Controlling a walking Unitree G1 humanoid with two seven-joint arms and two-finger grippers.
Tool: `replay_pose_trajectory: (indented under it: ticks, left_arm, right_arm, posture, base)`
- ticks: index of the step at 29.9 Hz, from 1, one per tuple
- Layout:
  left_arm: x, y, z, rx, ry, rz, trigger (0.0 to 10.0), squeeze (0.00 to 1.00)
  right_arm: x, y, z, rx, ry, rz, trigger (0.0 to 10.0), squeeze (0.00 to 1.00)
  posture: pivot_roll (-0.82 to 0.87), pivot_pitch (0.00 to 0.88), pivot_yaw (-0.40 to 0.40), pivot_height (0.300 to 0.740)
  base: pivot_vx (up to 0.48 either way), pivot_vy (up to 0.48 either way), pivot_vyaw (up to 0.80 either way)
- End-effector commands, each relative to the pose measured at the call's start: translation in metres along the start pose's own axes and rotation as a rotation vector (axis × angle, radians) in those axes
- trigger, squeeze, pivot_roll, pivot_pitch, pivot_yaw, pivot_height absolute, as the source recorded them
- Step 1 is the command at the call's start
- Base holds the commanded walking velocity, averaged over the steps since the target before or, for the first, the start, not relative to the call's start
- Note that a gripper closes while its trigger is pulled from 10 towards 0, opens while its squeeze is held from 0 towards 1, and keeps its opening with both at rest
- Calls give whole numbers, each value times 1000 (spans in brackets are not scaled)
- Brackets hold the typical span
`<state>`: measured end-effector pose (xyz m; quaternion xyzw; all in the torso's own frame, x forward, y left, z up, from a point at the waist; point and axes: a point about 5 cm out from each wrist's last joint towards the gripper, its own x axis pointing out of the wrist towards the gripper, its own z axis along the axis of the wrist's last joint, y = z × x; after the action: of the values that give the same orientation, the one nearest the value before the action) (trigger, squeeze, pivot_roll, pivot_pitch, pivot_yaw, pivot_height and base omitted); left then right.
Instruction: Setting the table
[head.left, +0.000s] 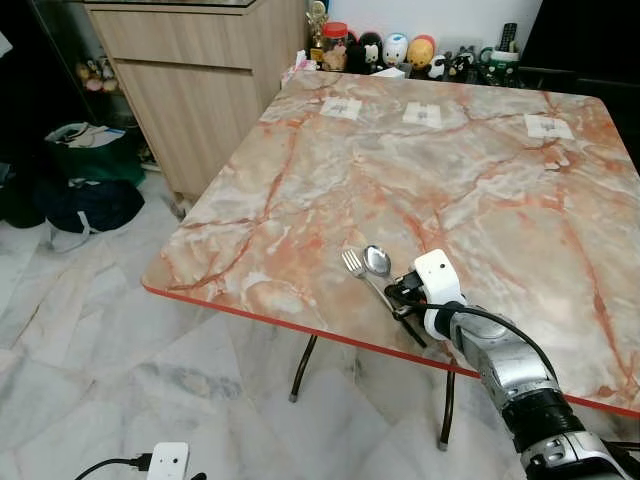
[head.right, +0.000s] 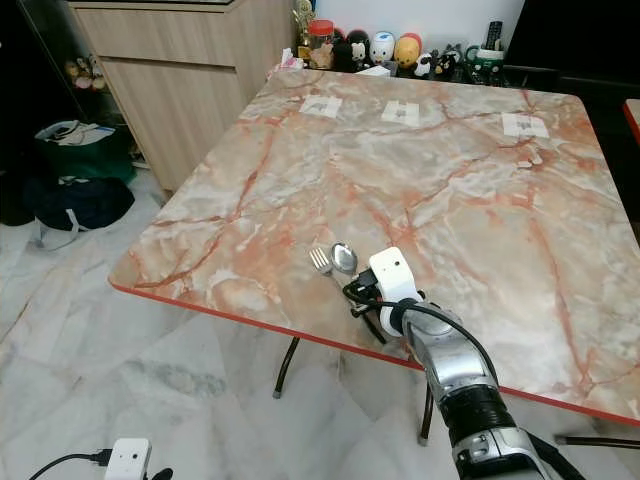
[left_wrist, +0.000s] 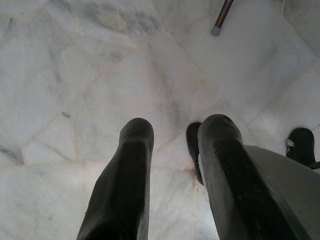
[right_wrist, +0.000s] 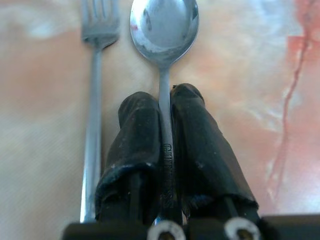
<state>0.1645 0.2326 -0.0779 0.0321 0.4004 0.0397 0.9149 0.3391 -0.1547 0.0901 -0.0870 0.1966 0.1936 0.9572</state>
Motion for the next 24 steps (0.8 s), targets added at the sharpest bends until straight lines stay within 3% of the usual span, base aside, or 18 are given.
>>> replay_pose_trajectory:
  ticks: [1, 2, 3, 5, 9, 11, 17, 21, 24]
  left_arm:
    - [-3, 4, -10, -15, 37, 11, 10000, 0]
    - [-4, 4, -11, -15, 38, 11, 10000, 0]
    - [-4, 4, -11, -14, 39, 12, 10000, 0]
    - [-4, 4, -11, -15, 38, 15, 10000, 0]
    - [-4, 4, -12, -13, 42, 15, 10000, 0]
    - [-5, 3, -14, 9, 53, 6, 10000, 0]
    - [-4, 1, -14, 21, 52, 5, 10000, 0]
    - [-4, -2, -14, 28, 52, 1, 10000, 0]
    - [-3, -4, -13, 31, 53, -2, 10000, 0]
  right_arm:
    - [-3, -6, -12, 44, 21, -69, 0, 0]
    - [-4, -8, -9, 55, -21, -113, 6078, 0]
    - [-6, -9, -6, 68, -68, -154, 10000, 0]
    - [-15, -7, 4, 91, -195, -215, 10000, 0]
    - [-24, -6, 8, 93, -263, -248, 10000, 0]
    - [-41, -7, 18, 148, -365, -344, 10000, 0]
    - [-54, 3, 30, 143, -473, -384, 10000, 0]
    - [-58, 5, 34, 151, -504, -394, 10000, 0]
    - [-59, 3, 37, 168, -516, -402, 10000, 0]
  posture:
    - [-34, 103, 30, 740]
    - [-34, 102, 28, 740]
    - [-32, 104, 26, 740]
    - [-34, 106, 25, 740]
    - [-42, 108, 28, 740]
    - [-54, 103, 25, 740]
    - [-56, 95, 22, 740]
    - [-60, 77, 16, 740]
    - [-64, 64, 12, 740]
  base:
    - [0, 0, 0]
    - [0, 0, 0]
    - [0, 0, 0]
    - [0, 0, 0]
    - [0, 0, 0]
    - [0, 0, 0]
    - [0, 0, 0]
    - [0, -334, 0]
    - [0, -380, -769]
